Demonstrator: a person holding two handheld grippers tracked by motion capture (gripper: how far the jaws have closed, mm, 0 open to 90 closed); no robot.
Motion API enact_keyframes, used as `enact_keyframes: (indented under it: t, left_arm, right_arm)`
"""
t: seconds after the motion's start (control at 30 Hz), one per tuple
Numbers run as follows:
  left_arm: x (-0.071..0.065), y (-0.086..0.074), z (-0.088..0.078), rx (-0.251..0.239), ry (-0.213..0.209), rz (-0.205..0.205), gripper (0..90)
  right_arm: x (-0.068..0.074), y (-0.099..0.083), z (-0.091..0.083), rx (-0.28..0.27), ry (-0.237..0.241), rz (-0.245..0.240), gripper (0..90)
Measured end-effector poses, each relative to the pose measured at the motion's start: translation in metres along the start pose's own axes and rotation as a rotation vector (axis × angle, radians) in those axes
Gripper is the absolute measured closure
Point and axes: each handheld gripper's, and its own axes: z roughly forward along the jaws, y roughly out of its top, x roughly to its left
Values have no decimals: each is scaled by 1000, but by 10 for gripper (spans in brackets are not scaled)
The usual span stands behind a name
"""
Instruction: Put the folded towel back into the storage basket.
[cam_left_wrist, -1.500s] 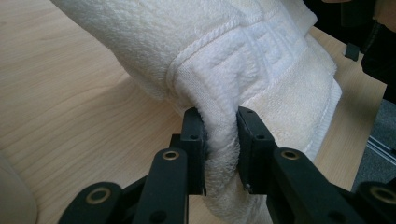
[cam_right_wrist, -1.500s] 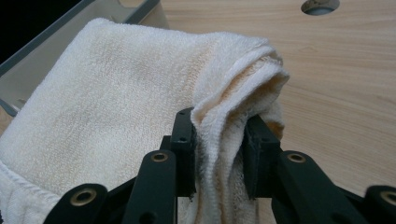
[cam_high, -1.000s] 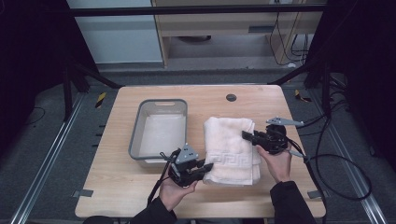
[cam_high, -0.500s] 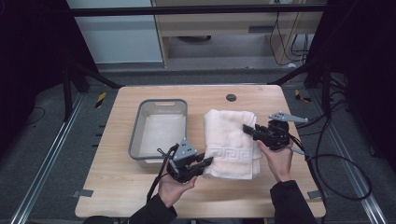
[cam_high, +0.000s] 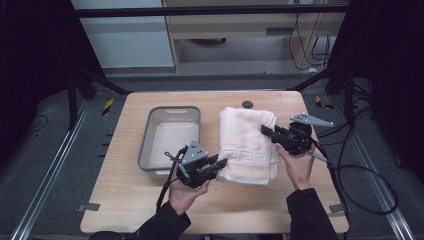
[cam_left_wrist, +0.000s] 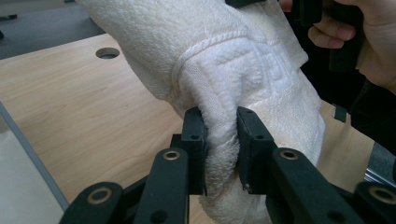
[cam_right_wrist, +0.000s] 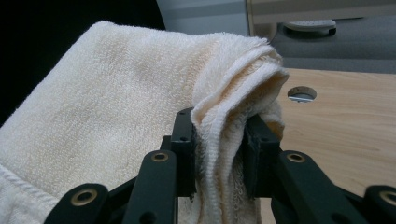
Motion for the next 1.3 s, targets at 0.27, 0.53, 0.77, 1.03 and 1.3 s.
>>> enact_keyframes:
  t: [0.27, 0.53, 0.77, 1.03, 1.3]
  left_arm:
    - [7, 4, -8, -25, 9, -7, 745]
    - [15, 11, -19, -44, 26, -14, 744]
    - [22, 13, -26, -55, 40, -21, 744]
    - [29, 17, -33, -65, 46, -25, 745]
    - [35, 21, -42, -80, 57, -27, 744]
  right_arm:
    - [9, 10, 4, -19, -3, -22, 697]
    - [23, 24, 9, -47, -4, -52, 697]
    - [29, 28, 14, -57, 1, -54, 697]
    - [35, 34, 20, -60, 3, -63, 697]
    - [44, 44, 24, -71, 8, -74, 697]
